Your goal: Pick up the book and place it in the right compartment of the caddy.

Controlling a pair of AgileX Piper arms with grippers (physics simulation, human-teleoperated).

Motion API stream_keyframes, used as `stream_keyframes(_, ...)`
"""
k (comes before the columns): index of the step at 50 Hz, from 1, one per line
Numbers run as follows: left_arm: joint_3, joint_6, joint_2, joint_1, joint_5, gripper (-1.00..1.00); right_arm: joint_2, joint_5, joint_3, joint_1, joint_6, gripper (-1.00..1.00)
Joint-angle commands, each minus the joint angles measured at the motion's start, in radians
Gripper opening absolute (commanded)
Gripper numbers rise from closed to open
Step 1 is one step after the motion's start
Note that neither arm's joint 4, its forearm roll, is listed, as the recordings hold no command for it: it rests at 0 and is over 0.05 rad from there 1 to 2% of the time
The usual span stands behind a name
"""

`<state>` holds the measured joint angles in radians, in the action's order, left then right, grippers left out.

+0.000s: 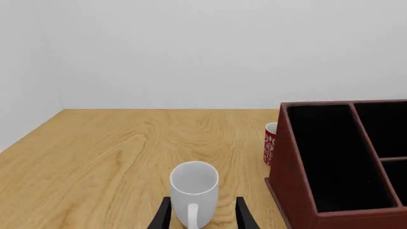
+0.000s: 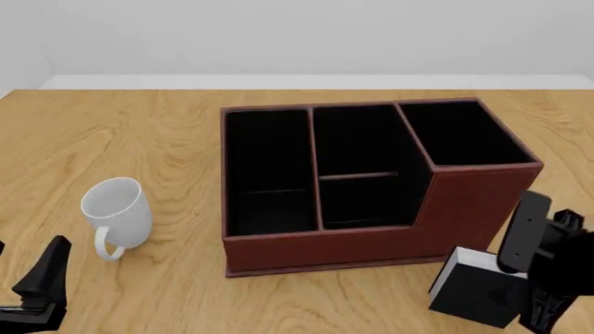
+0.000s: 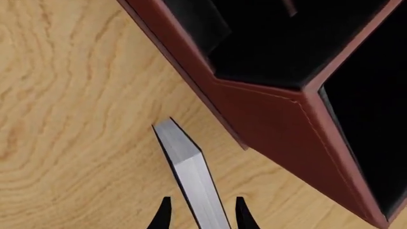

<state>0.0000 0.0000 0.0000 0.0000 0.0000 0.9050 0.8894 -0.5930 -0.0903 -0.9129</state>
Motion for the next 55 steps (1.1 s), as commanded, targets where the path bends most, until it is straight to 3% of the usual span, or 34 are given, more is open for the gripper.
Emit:
stream_keyframes(1, 0.000, 0.000, 0.000, 0.000, 0.000, 1.00, 0.027, -0.046, 0.036, -0.003, 0.020, 1.00)
stream_keyframes(24, 0.000, 0.000, 0.000, 0.000, 0.000, 1.00, 0.107, -0.157, 0.104, 0.012, 0.032, 1.00)
stream_keyframes(26, 0.000, 0.000, 0.000, 0.000, 0.000, 1.00, 0.099, -0.145, 0.106, -0.020, 0.062, 1.00)
stream_keyframes(27, 0.000, 0.000, 0.000, 0.000, 0.000, 1.00, 0.094, -0.143, 0.108, -0.029, 0.067, -1.00)
stream_keyframes(30, 0.000, 0.000, 0.000, 0.000, 0.000, 1.00, 0.073, -0.128, 0.121, -0.059, 0.077, -1.00)
stream_keyframes(32, 0.000, 0.000, 0.000, 0.000, 0.000, 1.00, 0.051, -0.101, 0.110, -0.107, 0.123, -1.00)
stream_keyframes(34, 0.000, 0.000, 0.000, 0.000, 0.000, 1.00, 0.032, -0.088, 0.121, -0.120, 0.116, -1.00)
stream_keyframes(36, 0.000, 0.000, 0.000, 0.000, 0.000, 1.00, -0.003, -0.051, 0.126, -0.198, 0.180, -1.00)
stream_keyframes(39, 0.000, 0.000, 0.000, 0.000, 0.000, 1.00, -0.023, -0.031, 0.123, -0.208, 0.176, -1.00)
stream_keyframes(46, 0.000, 0.000, 0.000, 0.000, 0.000, 1.00, -0.122, 0.092, 0.090, -0.360, 0.276, -1.00)
stream_keyframes(48, 0.000, 0.000, 0.000, 0.000, 0.000, 1.00, -0.144, 0.116, 0.078, -0.370, 0.262, -1.00)
stream_keyframes(50, 0.000, 0.000, 0.000, 0.000, 0.000, 1.00, -0.163, 0.162, 0.041, -0.443, 0.332, -1.00)
stream_keyframes(52, 0.000, 0.000, 0.000, 0.000, 0.000, 1.00, -0.164, 0.165, 0.037, -0.403, 0.293, -1.00)
stream_keyframes(55, 0.000, 0.000, 0.000, 0.000, 0.000, 1.00, -0.189, 0.207, 0.020, -0.417, 0.305, -1.00)
